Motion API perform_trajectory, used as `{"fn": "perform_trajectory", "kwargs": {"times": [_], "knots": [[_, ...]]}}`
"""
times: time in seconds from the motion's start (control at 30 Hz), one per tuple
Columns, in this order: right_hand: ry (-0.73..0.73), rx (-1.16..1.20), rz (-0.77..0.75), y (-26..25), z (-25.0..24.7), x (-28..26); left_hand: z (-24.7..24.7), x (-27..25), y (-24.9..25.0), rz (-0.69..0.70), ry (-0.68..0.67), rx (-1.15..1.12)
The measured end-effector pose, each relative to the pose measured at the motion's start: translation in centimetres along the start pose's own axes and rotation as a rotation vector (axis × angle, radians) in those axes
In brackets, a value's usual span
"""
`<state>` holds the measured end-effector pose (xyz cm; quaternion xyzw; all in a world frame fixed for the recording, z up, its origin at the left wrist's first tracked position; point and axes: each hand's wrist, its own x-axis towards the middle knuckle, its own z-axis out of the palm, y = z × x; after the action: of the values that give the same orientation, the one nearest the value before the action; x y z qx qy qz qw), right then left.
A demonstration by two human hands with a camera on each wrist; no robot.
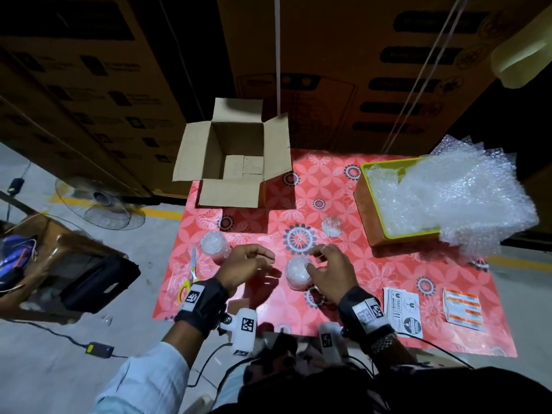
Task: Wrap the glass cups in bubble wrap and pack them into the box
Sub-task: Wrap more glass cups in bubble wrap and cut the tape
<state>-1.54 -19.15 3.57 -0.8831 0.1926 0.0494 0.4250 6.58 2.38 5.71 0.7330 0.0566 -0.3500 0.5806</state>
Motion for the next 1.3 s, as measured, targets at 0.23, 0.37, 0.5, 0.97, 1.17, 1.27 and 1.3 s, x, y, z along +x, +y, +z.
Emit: {"fn": "perform_trajectory", "kwargs": {"times": [0.23,0.37,0.5,0.97,1.17,1.27,1.3], "knots": [[-0.292,0.277,-0.020,-2.3,3.3,-2.7,-5.5,-3.0,-4.0,-0.022,0.155,-0.051],[-0.377,0.189,0.101,-1.8,8.3,-3.6,-6.8,-4.1,-8.1,-0.080,0.210,-0.009],[-0.536,-0.071,0.185,-1.2,12.2,-4.5,-7.8,-3.0,-13.8,-0.226,0.266,0.112],[-0.502,0.399,0.292,-1.5,13.9,-6.5,-5.6,-0.5,-14.2,-0.528,0.083,-0.339],[-0.528,0.462,0.306,-0.6,13.3,-6.4,-4.8,0.5,-13.9,-0.522,0.117,-0.255],[-0.545,0.487,0.299,-0.1,13.7,-5.9,-4.4,1.1,-13.8,-0.501,0.107,-0.247],[-0.563,0.495,0.286,0.0,13.8,-5.8,-4.4,1.4,-13.9,-0.494,0.108,-0.262]]}}
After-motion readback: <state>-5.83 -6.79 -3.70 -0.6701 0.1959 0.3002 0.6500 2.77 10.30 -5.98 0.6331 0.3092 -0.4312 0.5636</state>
